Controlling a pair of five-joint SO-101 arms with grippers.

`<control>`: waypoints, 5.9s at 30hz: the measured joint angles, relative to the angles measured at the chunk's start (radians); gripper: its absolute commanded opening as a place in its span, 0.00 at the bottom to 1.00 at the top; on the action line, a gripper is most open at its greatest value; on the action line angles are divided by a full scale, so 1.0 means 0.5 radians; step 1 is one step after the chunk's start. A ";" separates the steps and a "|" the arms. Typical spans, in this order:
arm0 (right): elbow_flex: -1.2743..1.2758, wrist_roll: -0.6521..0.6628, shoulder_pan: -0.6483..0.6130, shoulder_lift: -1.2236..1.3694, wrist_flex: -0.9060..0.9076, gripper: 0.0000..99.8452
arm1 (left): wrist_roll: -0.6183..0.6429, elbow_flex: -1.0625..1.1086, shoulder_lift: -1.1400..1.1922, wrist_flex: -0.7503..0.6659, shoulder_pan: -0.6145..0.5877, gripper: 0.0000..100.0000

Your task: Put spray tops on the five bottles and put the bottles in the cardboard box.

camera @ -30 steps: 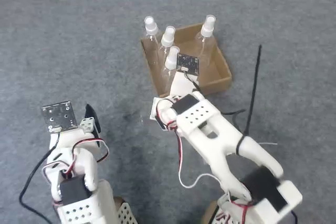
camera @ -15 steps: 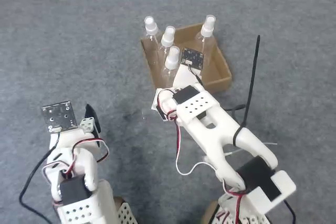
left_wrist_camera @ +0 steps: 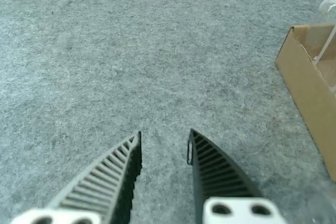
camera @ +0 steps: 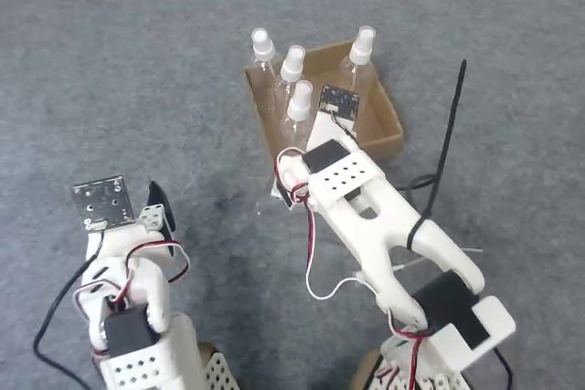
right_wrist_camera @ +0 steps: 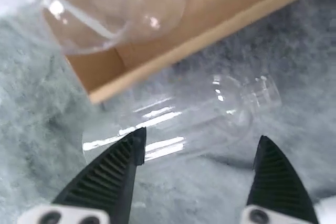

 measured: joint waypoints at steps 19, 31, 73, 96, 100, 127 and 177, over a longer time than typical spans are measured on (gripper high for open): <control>-0.172 0.160 0.117 0.009 0.414 0.26 | 0.000 0.000 0.000 0.000 0.000 0.14; -0.184 -0.344 0.117 -0.199 0.488 0.26 | 0.000 0.000 0.000 0.000 0.000 0.14; -0.555 -0.617 0.101 0.715 0.405 0.26 | 0.000 0.000 0.000 0.000 0.000 0.14; -0.555 -0.549 0.101 0.715 0.681 0.08 | -0.006 0.000 0.000 0.000 0.000 0.14; -0.555 -0.546 0.104 0.715 0.681 0.06 | -0.006 0.000 0.000 0.000 0.000 0.14; -0.921 -0.298 0.150 0.427 1.335 0.06 | -0.006 0.000 0.000 0.000 0.000 0.14; -0.359 3.382 1.341 -0.519 1.274 0.06 | -0.006 0.000 0.000 0.000 0.000 0.14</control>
